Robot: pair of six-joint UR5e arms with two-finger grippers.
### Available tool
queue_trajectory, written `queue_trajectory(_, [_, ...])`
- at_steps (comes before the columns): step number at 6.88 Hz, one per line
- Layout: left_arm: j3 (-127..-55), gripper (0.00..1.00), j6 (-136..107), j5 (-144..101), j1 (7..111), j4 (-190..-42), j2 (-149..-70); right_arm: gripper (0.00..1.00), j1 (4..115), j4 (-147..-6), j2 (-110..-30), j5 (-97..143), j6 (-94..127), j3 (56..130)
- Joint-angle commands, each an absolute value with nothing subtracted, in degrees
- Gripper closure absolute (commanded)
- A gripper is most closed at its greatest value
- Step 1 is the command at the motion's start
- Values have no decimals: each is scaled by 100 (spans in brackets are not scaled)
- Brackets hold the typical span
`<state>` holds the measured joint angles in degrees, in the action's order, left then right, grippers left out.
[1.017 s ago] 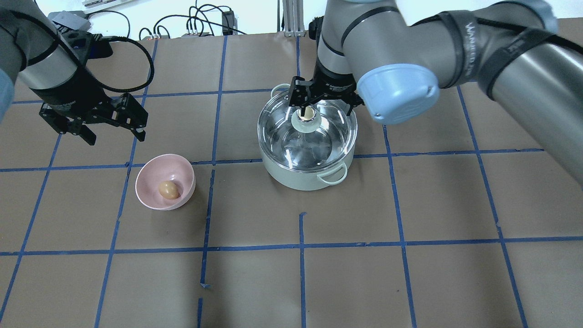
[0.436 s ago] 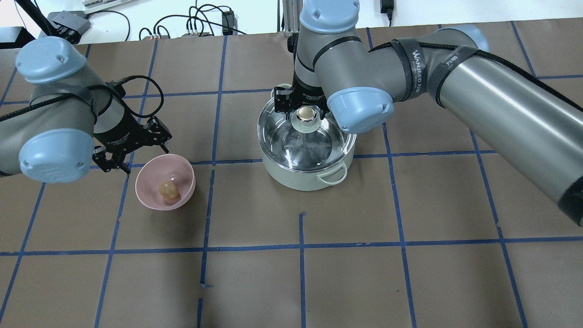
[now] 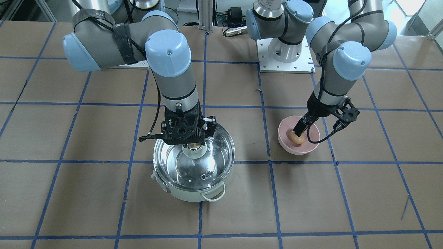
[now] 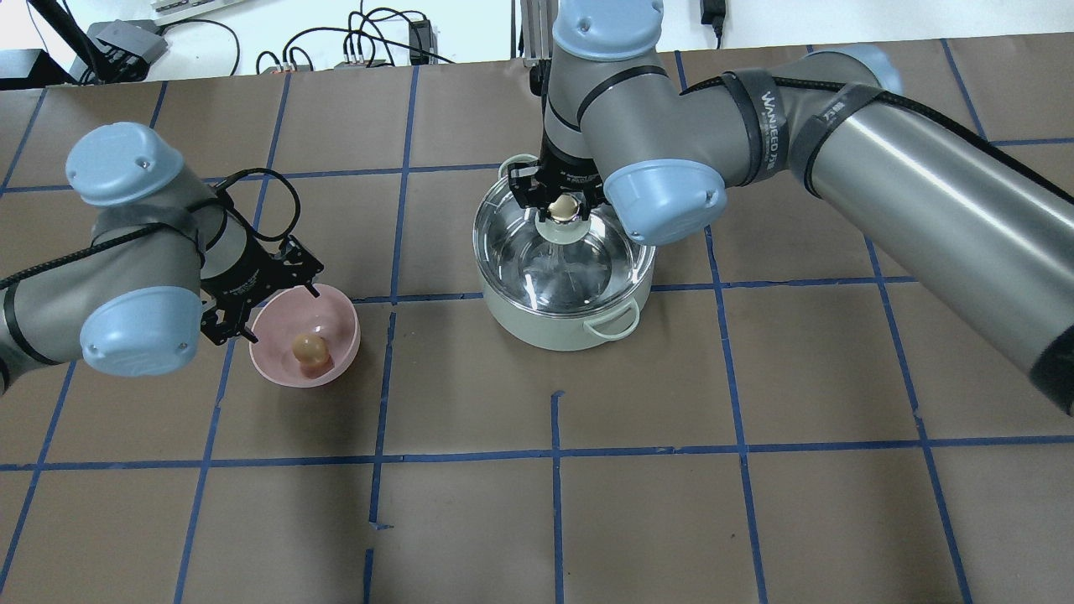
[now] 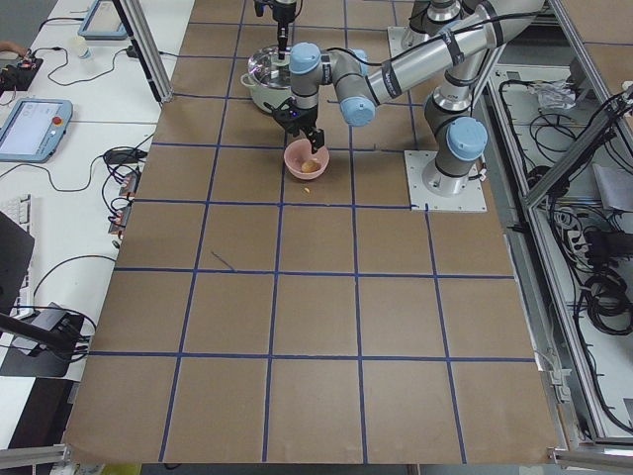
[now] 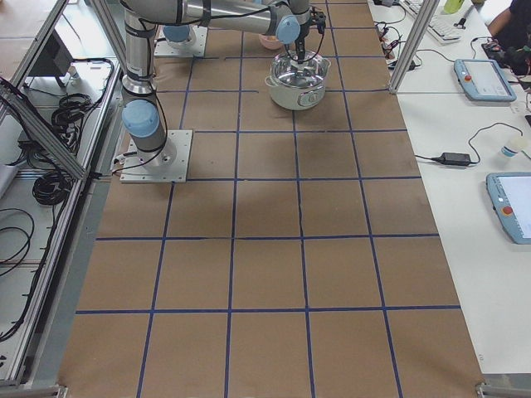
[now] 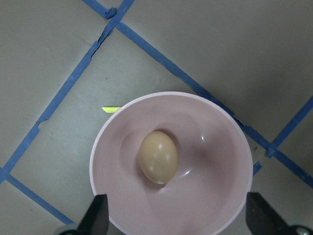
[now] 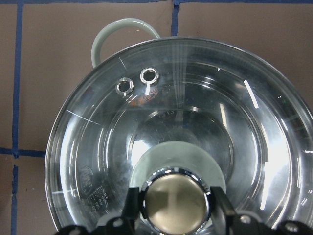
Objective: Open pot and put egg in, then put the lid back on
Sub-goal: 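Lift the glass lid off the pot and set it down farther from the pot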
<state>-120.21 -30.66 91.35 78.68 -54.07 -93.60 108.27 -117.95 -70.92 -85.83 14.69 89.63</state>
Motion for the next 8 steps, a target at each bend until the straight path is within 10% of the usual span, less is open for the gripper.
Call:
queue_trajectory(1, [-12471, 1, -3216, 9132, 7831, -4284, -9726, 65, 10775, -11612, -7137, -8613, 1336, 8668])
queue_trajectory(8, [-12656, 1, -3577, 9149, 7910, -4149, -9887, 71, 8924, -9802, -8015, -8411, -682, 8332])
